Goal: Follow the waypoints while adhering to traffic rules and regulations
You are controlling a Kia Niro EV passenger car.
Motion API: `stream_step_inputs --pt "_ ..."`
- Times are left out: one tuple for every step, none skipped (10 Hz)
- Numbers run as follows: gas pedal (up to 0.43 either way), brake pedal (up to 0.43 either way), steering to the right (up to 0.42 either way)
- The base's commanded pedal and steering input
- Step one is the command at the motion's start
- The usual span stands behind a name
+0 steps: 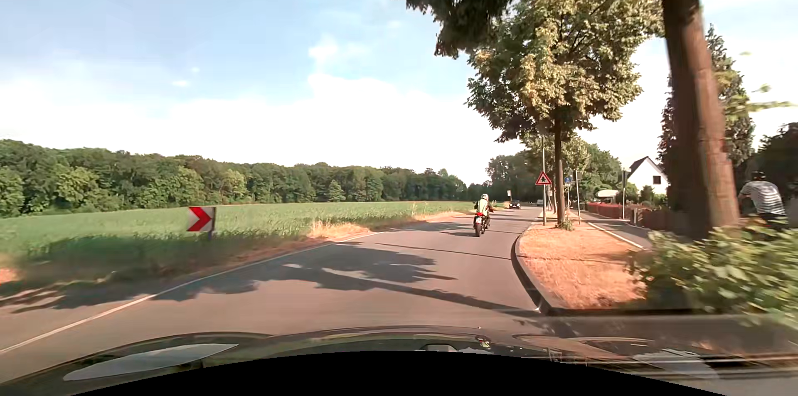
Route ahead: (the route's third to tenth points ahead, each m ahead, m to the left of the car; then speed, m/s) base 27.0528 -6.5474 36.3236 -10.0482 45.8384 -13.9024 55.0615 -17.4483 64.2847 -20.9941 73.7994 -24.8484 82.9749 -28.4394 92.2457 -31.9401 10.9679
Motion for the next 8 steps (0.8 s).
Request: stream_step_inputs --pt "0.157 0.0 0.093" --pt "0.157 0.0 0.099" --pt "0.157 0.0 0.1" --pt "0.157 0.0 0.103" --pt "0.157 0.0 0.106" --pt "0.157 0.0 0.107" --pt "0.157 0.0 0.106" --pt "0.157 0.0 0.105"
